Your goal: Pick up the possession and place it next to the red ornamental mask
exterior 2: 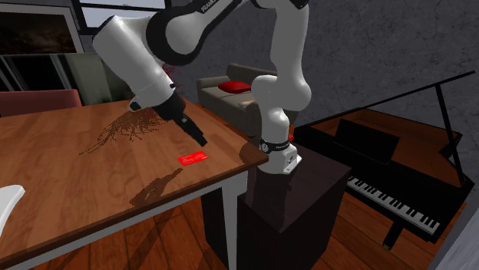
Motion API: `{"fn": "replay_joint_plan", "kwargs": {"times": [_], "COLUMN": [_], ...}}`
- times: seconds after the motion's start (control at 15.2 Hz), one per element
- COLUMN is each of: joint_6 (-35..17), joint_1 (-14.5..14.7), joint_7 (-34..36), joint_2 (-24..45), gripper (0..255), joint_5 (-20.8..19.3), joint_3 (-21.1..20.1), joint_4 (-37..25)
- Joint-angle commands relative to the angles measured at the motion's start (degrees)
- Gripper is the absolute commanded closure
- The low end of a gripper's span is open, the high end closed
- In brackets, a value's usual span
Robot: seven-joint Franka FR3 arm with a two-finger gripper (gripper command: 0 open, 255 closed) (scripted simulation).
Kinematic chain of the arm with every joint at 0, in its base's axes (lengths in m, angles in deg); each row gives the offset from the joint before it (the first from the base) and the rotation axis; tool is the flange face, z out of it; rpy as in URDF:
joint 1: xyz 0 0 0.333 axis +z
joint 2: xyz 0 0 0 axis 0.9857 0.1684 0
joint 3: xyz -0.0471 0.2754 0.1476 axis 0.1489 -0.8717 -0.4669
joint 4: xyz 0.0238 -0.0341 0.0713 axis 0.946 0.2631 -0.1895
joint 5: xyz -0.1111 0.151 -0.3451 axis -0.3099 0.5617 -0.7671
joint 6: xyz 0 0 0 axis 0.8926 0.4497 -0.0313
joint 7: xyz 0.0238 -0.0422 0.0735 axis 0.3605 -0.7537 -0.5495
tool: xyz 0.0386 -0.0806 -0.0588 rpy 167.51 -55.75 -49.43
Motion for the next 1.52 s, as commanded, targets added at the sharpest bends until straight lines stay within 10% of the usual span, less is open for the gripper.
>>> {"fn": "replay_joint_plan", "kwargs": {"times": [0.0,1.06,1.12,1.45], "joint_6": [-0.9,-6.62,-6.62,-6.77], "joint_1": [-0.43,-0.43,-0.43,-0.36], "joint_7": [0.21,0.25,0.25,0.35], "joint_2": [5.55,5.49,5.49,5.44], "gripper": [0,0,255,255], "joint_5": [-0.86,-0.93,-0.93,-0.84], "joint_3": [0.36,0.38,0.38,0.3], "joint_4": [-1.46,4.63,4.63,4.83]}}
